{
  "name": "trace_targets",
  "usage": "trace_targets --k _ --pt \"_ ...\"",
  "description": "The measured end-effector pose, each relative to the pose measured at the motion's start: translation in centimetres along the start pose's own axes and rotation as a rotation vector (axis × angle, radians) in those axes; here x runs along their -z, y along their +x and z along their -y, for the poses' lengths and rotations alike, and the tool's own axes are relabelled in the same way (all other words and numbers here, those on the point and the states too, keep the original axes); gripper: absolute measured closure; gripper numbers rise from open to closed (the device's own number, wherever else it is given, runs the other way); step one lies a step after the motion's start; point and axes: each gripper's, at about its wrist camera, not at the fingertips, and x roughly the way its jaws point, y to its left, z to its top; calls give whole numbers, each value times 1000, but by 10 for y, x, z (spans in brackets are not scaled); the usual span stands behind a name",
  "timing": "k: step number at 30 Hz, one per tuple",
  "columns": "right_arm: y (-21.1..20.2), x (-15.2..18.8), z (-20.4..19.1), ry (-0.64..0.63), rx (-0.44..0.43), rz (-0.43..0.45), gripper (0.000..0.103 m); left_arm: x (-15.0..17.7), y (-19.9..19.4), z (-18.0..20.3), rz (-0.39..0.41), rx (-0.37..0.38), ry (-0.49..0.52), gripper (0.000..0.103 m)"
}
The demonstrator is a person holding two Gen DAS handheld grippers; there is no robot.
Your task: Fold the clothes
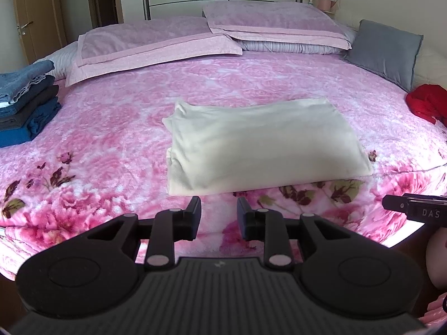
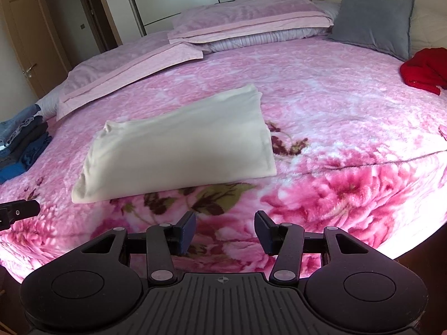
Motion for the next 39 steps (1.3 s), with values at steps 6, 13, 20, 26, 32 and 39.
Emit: trace_targets --k 6,13,20,26,32,39 --pt "13 0 3 9 8 -33 53 0 19 -1 -39 11 1 79" --pt "43 -6 29 83 -13 -82 53 -10 59 -29 -57 78 -50 88" --pt "83 -45 100 400 -192 11 53 -56 131 -60 -6 164 -118 92" --pt "143 -71 141 573 -277 13 53 -70 205 -79 -60 215 -195 94" --pt "177 -87 157 612 -363 -13 53 -69 213 -99 -51 292 -289 97" --pt "194 -96 167 601 -457 -60 53 -66 221 -103 -70 320 -313 97"
